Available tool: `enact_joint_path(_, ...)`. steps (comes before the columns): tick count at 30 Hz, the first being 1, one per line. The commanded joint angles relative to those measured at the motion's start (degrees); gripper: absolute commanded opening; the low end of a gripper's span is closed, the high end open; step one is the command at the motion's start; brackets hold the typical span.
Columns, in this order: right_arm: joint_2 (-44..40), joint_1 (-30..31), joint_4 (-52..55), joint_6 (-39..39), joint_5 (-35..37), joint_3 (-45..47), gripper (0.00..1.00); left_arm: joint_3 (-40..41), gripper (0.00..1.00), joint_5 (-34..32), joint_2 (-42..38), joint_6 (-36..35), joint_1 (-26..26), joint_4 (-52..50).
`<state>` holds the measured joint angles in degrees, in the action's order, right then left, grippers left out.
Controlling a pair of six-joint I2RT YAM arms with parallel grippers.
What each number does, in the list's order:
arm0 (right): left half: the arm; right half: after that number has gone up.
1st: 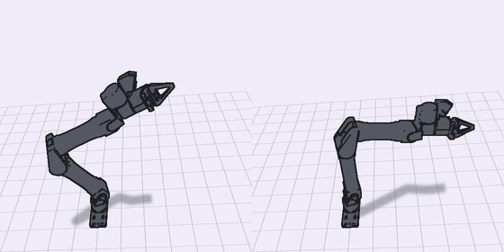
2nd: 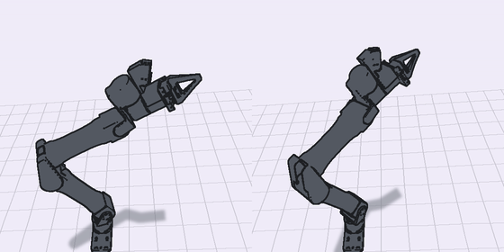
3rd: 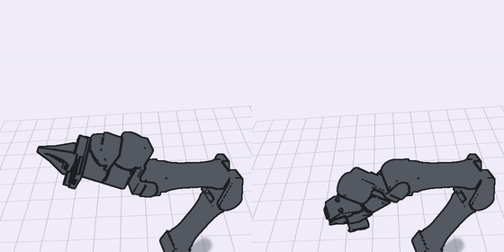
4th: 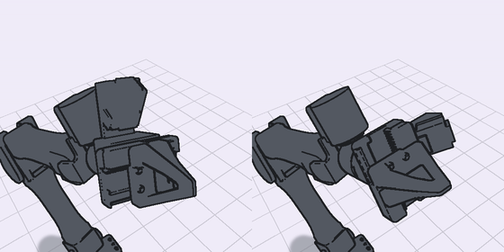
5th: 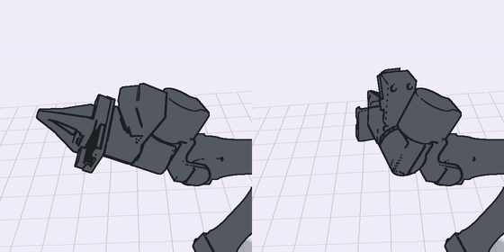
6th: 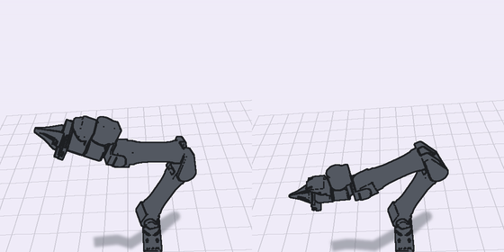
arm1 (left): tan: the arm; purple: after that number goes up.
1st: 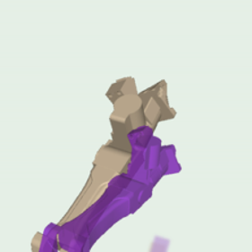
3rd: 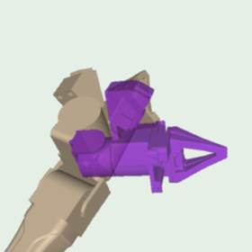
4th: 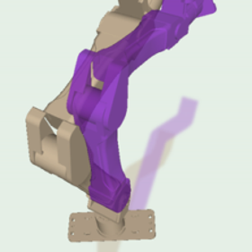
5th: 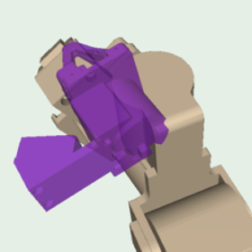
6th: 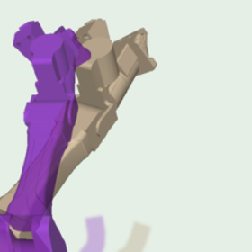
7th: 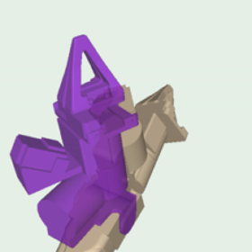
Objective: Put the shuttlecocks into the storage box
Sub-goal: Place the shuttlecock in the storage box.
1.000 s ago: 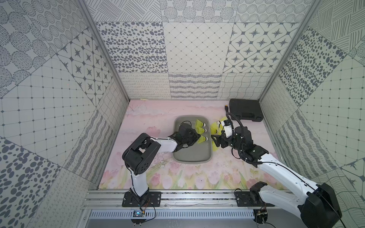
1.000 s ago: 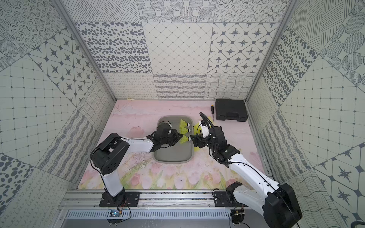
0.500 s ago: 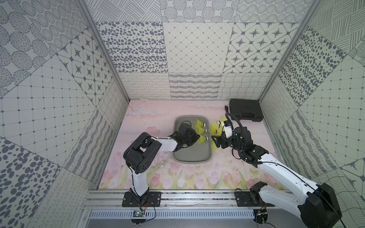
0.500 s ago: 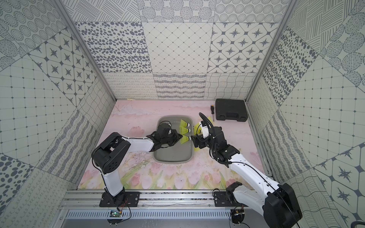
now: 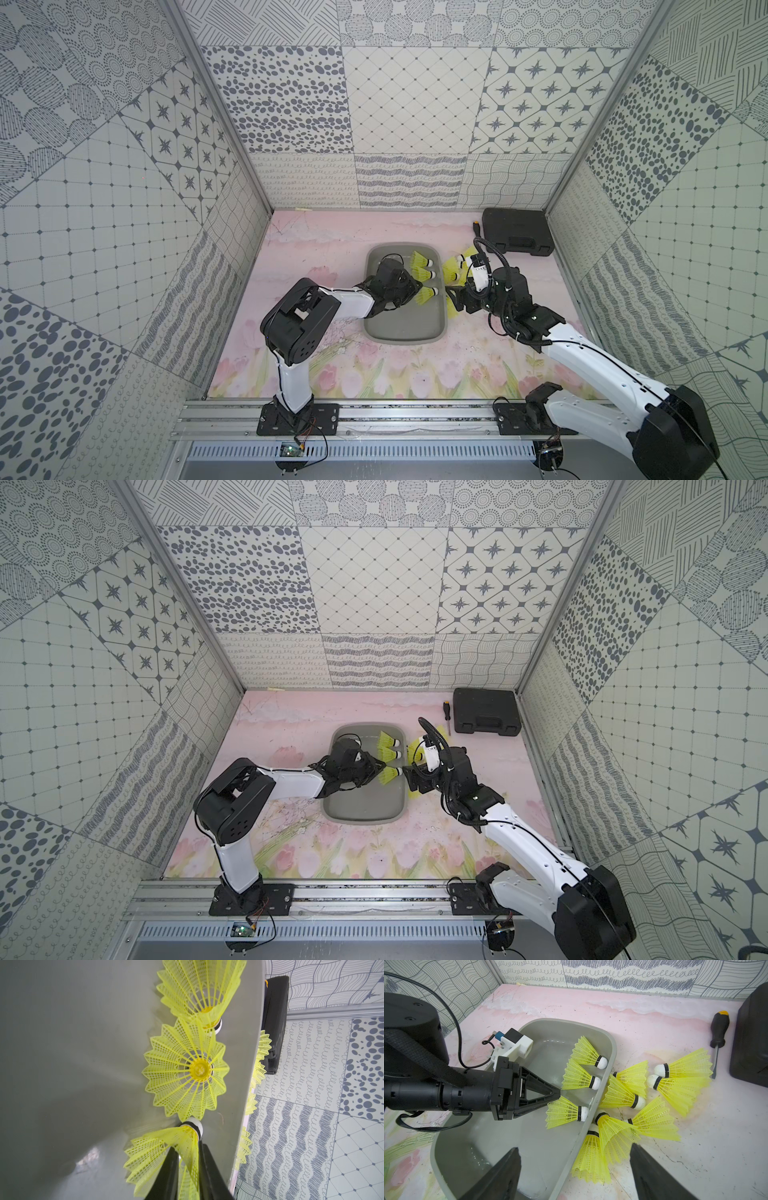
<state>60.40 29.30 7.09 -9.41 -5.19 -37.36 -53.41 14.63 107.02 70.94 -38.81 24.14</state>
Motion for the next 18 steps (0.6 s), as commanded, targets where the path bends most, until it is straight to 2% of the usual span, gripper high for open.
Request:
enact_joint_path(1,0.2,0.2,-1.5,0.9,0.7,0.4,0.86,-0.9,0.22,0.1,0.4,-2.1,0.4,-0.9)
enact_joint_path(18,-0.5,0.2,-0.8,1.0,1.2,0.7,0.86,-1.7,0.28,1.5,1.1,-3.6,0.9,0.1)
